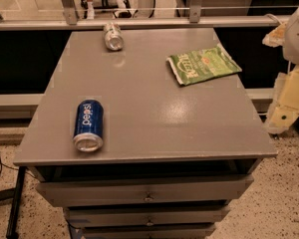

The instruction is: Move green jalapeno chip bag near pepsi can

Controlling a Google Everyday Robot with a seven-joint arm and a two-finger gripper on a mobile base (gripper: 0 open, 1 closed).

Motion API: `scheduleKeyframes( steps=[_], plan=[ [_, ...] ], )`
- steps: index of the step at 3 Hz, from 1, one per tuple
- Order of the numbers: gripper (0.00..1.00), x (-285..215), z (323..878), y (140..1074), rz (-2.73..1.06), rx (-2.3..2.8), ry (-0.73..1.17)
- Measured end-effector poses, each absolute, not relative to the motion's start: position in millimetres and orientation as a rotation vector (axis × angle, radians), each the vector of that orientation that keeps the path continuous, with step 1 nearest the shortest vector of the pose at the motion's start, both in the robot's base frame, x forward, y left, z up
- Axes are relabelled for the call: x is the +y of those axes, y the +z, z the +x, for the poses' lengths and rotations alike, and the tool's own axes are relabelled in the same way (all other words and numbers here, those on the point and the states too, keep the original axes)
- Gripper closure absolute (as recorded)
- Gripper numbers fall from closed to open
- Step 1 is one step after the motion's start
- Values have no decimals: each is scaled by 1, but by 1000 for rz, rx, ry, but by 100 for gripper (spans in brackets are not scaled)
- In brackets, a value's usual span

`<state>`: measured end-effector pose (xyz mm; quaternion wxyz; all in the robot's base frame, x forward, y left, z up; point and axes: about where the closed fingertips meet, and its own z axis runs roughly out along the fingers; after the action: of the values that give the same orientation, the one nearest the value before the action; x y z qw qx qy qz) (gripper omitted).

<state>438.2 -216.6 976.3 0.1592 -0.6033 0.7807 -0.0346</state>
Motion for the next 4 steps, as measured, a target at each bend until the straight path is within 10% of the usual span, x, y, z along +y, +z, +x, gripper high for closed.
scheduleKeyframes(
  steps=[2,4],
  plan=[
    [0,-218,467,968,-1689,2187,-104],
    [0,-219,615,928,-1409,2080,109]
  ],
)
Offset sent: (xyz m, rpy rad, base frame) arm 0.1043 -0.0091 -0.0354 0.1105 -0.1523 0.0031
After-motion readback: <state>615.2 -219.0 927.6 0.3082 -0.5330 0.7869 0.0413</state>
